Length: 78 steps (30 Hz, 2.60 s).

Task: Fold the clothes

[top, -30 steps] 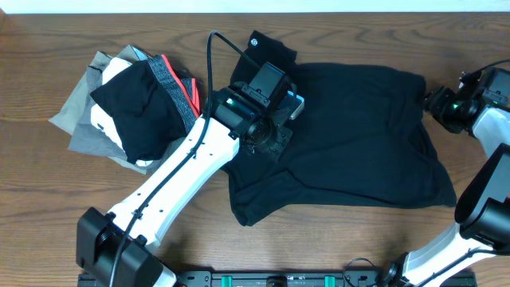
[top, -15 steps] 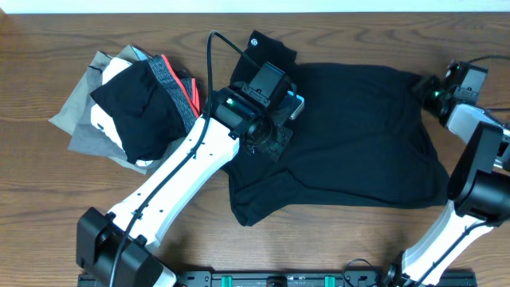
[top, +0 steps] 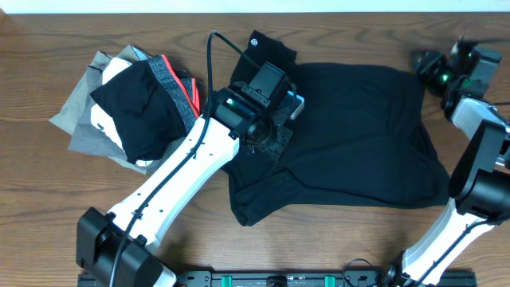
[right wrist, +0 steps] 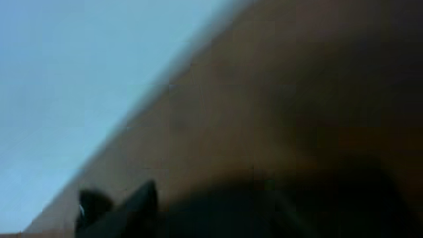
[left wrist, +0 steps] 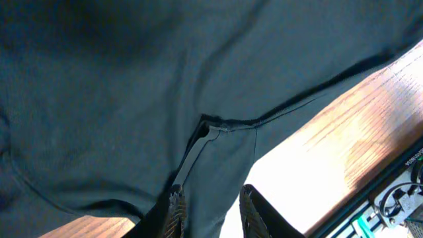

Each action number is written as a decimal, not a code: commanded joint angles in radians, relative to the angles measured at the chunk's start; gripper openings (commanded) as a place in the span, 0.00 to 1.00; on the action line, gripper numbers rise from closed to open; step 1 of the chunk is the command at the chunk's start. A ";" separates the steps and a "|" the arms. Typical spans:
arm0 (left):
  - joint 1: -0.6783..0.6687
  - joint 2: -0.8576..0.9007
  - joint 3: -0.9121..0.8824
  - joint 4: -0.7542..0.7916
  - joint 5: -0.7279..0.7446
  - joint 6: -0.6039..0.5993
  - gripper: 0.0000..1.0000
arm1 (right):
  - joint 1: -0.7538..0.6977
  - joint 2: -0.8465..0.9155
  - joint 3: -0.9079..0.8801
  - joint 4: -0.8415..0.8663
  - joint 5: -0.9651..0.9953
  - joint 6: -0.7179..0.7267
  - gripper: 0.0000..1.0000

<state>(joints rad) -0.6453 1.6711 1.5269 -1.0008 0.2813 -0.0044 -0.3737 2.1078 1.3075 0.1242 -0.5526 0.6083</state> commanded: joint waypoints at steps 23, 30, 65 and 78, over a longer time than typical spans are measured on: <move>0.000 -0.005 0.013 0.000 -0.010 -0.008 0.30 | 0.030 0.054 0.001 -0.107 0.138 -0.123 0.01; 0.000 -0.005 0.013 0.019 -0.010 -0.008 0.30 | 0.027 0.054 0.002 0.249 0.091 -0.047 0.01; 0.000 -0.005 0.013 0.042 -0.031 -0.008 0.30 | -0.031 0.053 0.134 -0.631 0.295 -0.238 0.18; 0.000 -0.005 0.013 0.041 -0.032 -0.008 0.30 | 0.040 0.072 0.194 -0.215 0.198 -0.162 0.03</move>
<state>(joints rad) -0.6453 1.6711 1.5269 -0.9607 0.2558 -0.0040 -0.3256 2.1719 1.4612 -0.0708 -0.3161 0.4179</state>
